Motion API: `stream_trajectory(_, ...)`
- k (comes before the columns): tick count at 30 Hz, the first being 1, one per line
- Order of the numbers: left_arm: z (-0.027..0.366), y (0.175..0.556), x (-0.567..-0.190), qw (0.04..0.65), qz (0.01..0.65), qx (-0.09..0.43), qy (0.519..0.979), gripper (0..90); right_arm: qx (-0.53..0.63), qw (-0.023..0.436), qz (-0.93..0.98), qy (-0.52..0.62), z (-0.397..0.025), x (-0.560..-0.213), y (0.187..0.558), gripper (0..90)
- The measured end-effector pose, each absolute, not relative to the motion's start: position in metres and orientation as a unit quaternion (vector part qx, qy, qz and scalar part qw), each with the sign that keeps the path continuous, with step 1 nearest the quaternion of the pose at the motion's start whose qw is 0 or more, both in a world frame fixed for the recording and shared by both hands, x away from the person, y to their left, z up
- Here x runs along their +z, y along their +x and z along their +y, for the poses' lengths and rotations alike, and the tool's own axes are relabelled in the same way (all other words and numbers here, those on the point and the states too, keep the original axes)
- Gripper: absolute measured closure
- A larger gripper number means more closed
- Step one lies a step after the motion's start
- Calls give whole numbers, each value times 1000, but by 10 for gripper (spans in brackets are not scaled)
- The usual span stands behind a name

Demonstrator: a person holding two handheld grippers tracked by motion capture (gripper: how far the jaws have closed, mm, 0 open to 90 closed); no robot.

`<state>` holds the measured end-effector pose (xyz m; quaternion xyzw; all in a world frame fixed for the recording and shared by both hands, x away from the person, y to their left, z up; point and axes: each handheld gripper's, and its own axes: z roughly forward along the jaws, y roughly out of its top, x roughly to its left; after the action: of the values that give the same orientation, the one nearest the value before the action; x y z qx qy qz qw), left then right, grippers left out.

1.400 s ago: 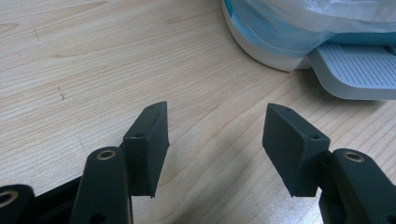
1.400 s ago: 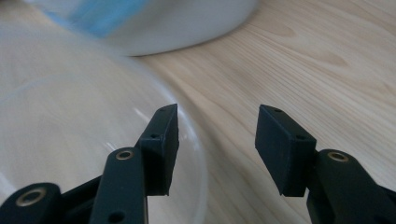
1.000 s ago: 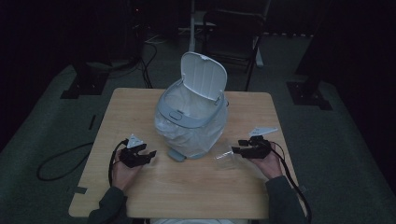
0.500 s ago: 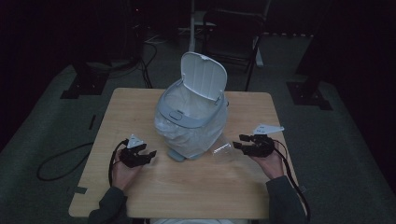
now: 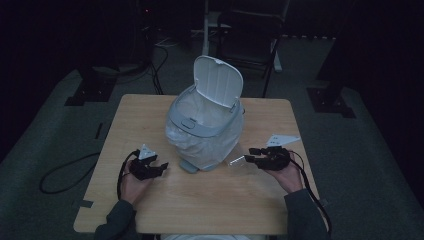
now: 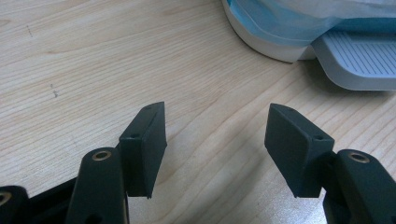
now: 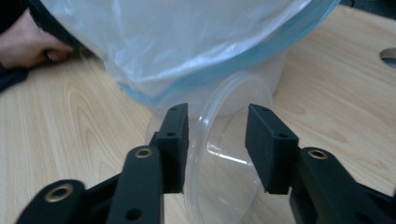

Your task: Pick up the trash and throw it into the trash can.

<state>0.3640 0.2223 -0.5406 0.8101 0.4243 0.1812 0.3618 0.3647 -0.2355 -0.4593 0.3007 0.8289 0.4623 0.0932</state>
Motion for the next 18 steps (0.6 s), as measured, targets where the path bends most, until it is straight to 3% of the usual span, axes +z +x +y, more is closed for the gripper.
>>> stream_trajectory(14,219,365,-543,350,421,188,815,380,435,87,843,304,-234,-472,369,684)
stream_trajectory(18,219,365,-543,351,422,187,815,380,440,91,839,307,-239,-469,368,788)
